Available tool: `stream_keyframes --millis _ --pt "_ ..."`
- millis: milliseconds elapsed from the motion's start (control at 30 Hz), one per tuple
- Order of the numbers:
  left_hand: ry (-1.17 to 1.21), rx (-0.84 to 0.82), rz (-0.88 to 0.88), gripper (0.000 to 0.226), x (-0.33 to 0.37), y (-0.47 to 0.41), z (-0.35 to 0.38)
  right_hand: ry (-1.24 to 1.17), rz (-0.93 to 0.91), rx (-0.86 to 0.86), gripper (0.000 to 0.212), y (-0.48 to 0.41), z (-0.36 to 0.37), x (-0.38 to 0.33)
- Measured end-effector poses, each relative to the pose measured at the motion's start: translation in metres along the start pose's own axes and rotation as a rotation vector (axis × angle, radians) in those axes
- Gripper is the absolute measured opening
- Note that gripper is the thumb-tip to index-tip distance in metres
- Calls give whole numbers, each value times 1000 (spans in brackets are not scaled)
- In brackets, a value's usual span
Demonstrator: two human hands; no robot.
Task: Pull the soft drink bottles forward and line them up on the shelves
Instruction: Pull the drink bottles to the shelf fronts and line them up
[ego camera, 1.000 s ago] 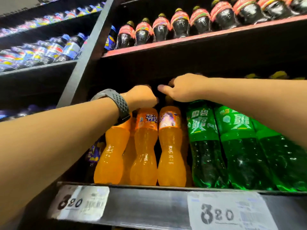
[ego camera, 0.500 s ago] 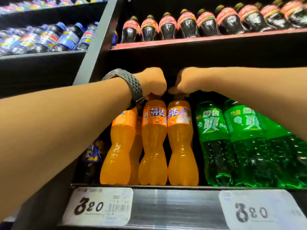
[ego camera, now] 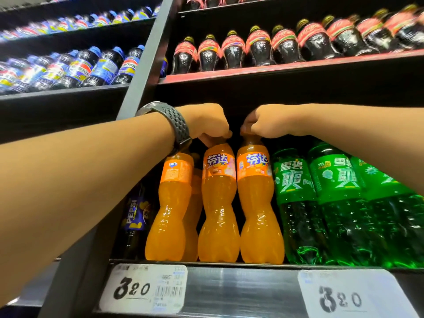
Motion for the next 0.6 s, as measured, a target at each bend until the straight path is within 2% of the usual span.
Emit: stream_keyframes --millis 133,233,333,433,500,600 --pt "-130 44 46 22 -3 -7 -8 2 -5 -45 35 2 4 -2" --pt "-473 136 96 23 -13 -13 -15 -15 4 -50 37 3 5 -2" --pt "-739 16 -8 20 -23 -10 -11 -2 20 -32 39 3 7 -3" --pt "-649 -67 -115 19 -30 -9 -12 27 7 -5 32 5 8 -5" --pt "-596 -68 -113 25 -30 -7 -15 43 1 -4 32 6 7 -6" --pt "-672 -8 -127 27 -26 -5 -14 71 -7 -6 33 9 7 -6"
Point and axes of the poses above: each hand's wrist, its own y-axis away from the middle knuckle, its own z-axis out of the palm, x = y × z, the point moved 1 cm from there along -y, towards the middle knuckle, and after that the axes turned 12 degrees about y, right-handed, at the moved point
